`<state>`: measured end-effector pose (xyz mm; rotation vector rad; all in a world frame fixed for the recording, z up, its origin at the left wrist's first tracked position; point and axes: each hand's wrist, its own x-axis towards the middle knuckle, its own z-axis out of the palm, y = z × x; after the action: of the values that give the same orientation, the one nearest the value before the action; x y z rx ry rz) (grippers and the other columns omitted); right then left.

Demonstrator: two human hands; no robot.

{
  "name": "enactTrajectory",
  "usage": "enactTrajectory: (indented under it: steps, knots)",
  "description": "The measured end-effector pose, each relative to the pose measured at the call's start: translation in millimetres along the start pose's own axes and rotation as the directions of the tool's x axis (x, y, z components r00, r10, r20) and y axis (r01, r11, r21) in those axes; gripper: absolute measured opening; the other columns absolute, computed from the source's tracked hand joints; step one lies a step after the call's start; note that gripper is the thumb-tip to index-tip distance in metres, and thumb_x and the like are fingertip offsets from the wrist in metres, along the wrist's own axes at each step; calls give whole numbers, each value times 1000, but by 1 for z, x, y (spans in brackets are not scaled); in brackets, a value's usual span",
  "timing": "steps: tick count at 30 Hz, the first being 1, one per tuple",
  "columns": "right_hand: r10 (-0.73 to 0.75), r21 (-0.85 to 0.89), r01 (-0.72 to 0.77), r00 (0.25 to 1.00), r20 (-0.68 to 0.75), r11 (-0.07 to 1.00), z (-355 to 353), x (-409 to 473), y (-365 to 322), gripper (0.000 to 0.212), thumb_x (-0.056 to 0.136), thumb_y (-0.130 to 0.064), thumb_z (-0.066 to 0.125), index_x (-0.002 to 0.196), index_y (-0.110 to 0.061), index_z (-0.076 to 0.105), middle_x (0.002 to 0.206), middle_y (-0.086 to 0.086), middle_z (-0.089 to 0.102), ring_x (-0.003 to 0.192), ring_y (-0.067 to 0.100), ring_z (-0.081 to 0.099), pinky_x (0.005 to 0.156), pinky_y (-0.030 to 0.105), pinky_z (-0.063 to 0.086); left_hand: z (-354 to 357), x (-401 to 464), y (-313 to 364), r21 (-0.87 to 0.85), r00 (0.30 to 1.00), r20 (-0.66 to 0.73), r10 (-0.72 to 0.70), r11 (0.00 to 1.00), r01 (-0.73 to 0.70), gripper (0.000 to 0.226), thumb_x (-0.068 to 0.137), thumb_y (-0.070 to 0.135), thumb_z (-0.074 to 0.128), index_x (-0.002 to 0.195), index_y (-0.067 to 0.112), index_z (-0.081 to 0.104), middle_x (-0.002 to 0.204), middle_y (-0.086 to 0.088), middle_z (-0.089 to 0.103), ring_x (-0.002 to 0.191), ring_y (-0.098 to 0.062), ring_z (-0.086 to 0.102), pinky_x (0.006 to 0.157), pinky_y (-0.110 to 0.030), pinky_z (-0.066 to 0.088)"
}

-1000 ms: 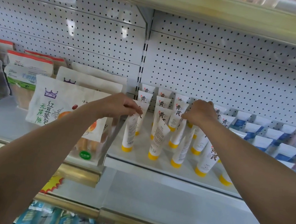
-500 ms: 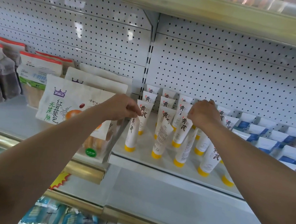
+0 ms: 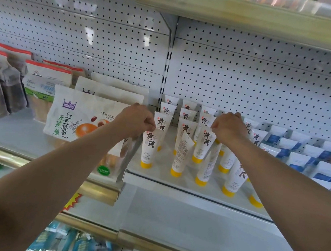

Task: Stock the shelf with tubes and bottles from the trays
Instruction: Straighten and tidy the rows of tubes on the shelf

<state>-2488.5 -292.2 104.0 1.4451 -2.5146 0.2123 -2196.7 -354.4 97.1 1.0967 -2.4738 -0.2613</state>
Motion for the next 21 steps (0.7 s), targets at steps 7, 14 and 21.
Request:
enactTrajectory:
  steps: [7,14,21]
  knots:
    - [-20,-36,20,1000,-16,999,-1,0,0,19,95,-23,62,111,-21,72,114,1,59,124,24,42,87,36,48,-2,0,3,-8,1000,0,-7,1000,7,7,88,23,72,90,20,78,77,19,51,86,-9,49,86,-34,48]
    - [-13,-49,12,1000,-11,999,-1,2,-3,21,95,-23,61,113,-19,72,113,2,59,125,24,41,76,33,44,-2,1,2,-17,1000,6,2,1000,-2,5,87,23,73,90,22,77,76,20,51,85,-8,49,79,-28,43]
    - [12,-27,-12,1000,-1,1000,1,3,-2,21,94,-22,63,113,-20,72,114,0,58,126,22,41,74,33,44,-3,4,2,-36,999,30,12,999,-11,7,87,22,73,92,19,78,75,22,52,73,3,48,71,-23,38]
